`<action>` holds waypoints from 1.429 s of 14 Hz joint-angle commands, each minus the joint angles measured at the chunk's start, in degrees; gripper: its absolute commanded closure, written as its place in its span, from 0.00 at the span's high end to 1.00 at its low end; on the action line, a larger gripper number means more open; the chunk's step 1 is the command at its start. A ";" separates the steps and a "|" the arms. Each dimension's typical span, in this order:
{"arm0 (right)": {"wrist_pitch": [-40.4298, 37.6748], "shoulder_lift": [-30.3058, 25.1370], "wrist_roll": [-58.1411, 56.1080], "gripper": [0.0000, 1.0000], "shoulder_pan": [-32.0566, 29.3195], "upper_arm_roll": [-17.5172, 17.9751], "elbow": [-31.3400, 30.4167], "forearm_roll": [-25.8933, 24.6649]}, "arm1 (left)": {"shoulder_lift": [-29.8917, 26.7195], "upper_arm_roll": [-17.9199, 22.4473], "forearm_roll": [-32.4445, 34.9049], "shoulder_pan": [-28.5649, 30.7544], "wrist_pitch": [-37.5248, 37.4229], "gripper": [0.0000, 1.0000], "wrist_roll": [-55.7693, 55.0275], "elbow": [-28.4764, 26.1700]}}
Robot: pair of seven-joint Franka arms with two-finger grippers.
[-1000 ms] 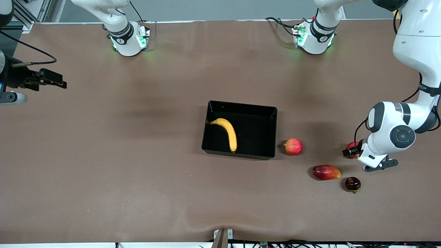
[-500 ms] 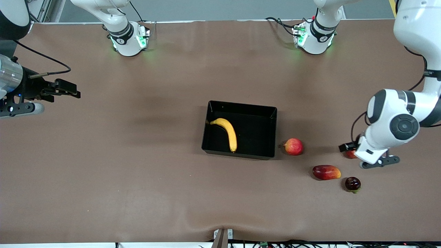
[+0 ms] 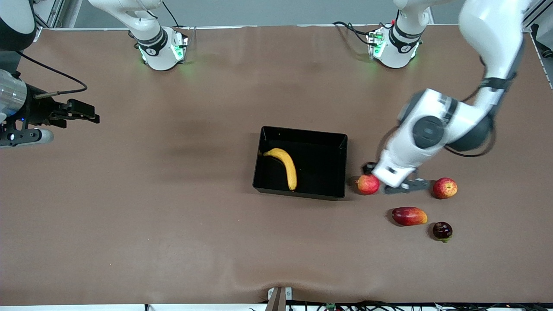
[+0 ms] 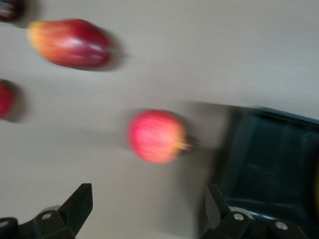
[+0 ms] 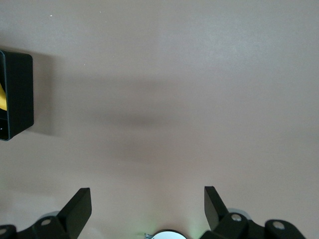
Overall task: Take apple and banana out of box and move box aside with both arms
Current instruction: 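Reach the left gripper into the tray and grasp the yellow banana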
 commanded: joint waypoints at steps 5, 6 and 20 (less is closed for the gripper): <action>-0.51 -0.23 0.08 1.00 -0.48 0.12 0.10 0.66 | 13.02 0.65 0.14 -19.32 -0.23 1.00 -16.50 13.67; -0.51 -0.23 0.08 1.00 -0.48 0.12 0.02 0.66 | 14.87 3.09 1.10 -22.74 -0.22 1.00 -16.77 15.78; -0.24 -0.14 0.08 1.00 -0.48 0.12 -0.16 0.66 | 25.70 20.70 3.13 -42.90 16.74 0.35 -16.25 17.65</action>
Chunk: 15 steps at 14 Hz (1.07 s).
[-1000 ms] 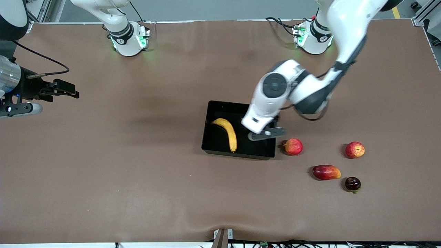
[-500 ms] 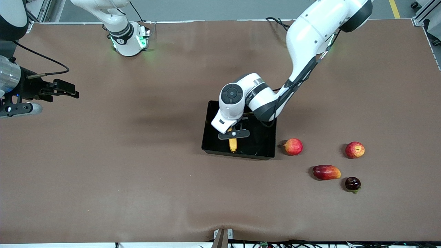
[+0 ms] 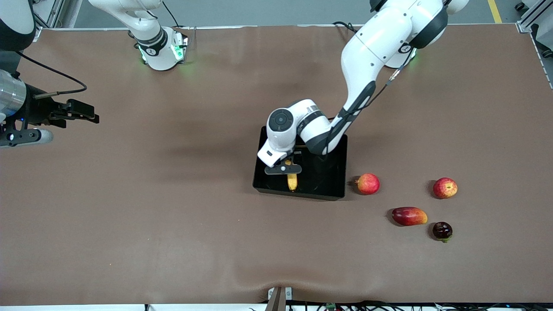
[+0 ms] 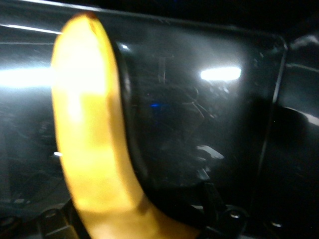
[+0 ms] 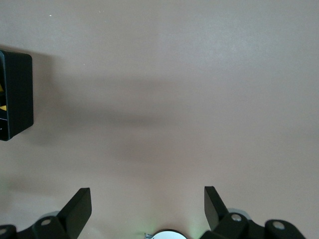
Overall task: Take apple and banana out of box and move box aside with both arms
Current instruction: 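Reach the left gripper into the tray and grasp the yellow banana, then lift the banana out with the left gripper while the right gripper reaches the tray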
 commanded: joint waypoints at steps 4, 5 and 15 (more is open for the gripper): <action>-0.12 -0.15 0.08 1.00 -0.47 0.21 -0.14 0.66 | -0.38 0.61 2.05 -0.52 0.48 0.00 0.22 1.66; -0.12 -0.15 0.00 1.00 -0.38 0.21 -0.14 0.66 | -1.26 0.61 3.02 0.00 0.21 0.00 1.26 1.74; -0.56 -0.24 1.57 1.00 1.19 0.39 0.12 0.66 | -9.06 1.31 2.94 4.65 -5.30 0.00 3.38 7.01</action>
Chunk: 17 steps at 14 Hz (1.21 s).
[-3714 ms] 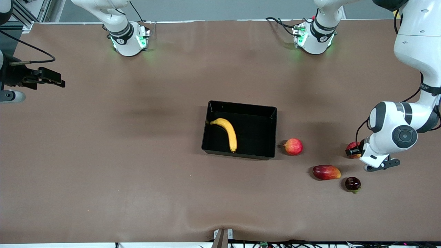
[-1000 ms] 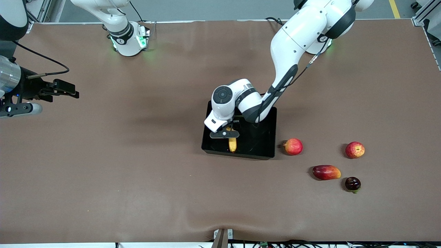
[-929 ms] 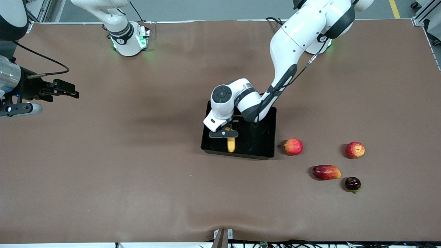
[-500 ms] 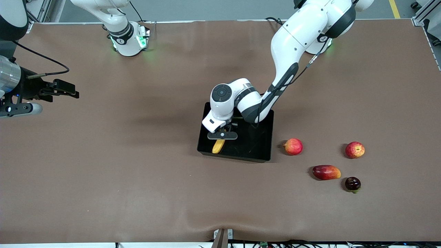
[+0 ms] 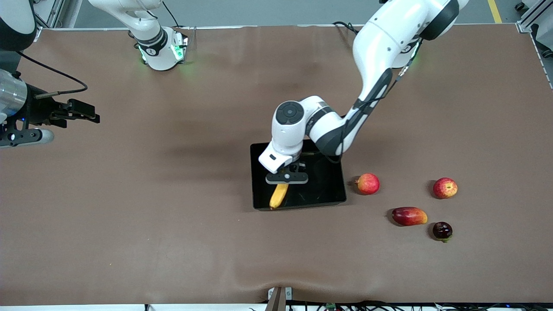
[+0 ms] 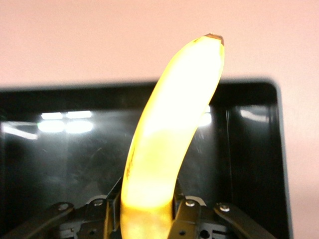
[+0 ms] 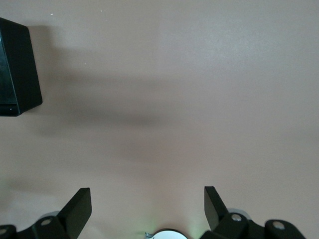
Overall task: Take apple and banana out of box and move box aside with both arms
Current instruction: 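Lift the banana out with the left gripper while the right gripper reaches the tray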
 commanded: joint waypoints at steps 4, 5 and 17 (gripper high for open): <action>0.33 0.02 4.65 1.00 6.62 0.15 0.40 0.58 | -13.16 -2.89 -4.44 12.19 -10.44 0.00 2.30 -3.65; 0.51 1.07 5.09 1.00 8.38 0.15 0.57 0.58 | -14.93 -3.76 -4.71 15.44 -13.34 0.00 5.27 -4.97; 22.02 16.27 16.60 1.00 27.10 0.15 1.45 2.26 | -19.88 -16.86 -8.41 55.61 -12.61 0.00 34.80 -26.14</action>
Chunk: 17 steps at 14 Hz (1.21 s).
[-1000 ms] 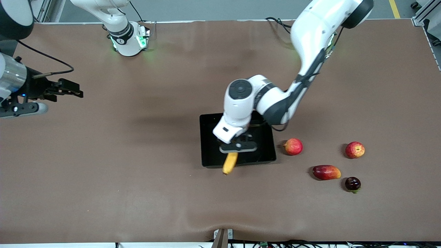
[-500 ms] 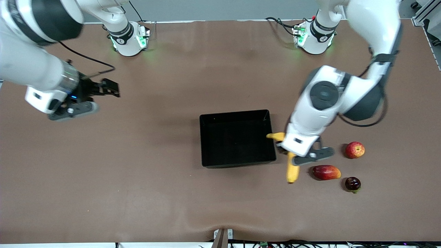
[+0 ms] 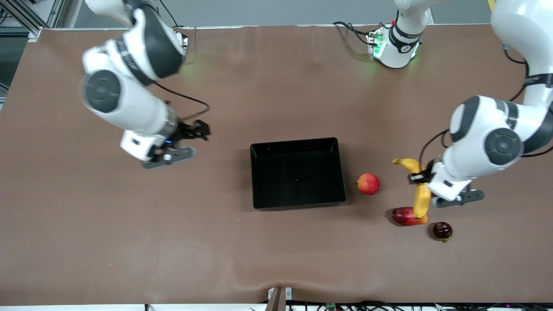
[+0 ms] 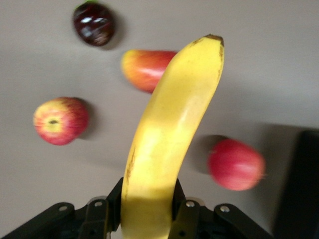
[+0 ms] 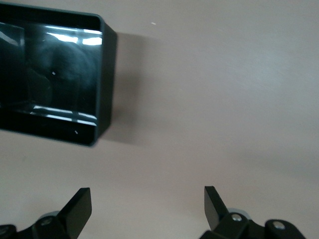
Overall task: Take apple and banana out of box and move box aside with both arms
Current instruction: 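Lift the banana out with the left gripper while the right gripper reaches the tray, then place the banana by the fruits while the right gripper grips the tray rim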
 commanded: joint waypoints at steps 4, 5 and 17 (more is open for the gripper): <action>10.75 7.90 8.11 1.00 6.84 -0.54 1.36 -0.53 | 4.12 -0.85 1.86 10.51 20.76 0.00 8.31 -15.09; 12.60 9.04 8.82 1.00 7.46 -0.54 1.36 -0.53 | 4.82 -0.85 2.66 11.04 22.09 0.00 8.31 -15.89; 31.69 22.49 17.69 1.00 12.21 -0.72 1.09 -9.57 | 8.43 -0.67 7.39 7.44 30.55 0.00 -22.59 -19.41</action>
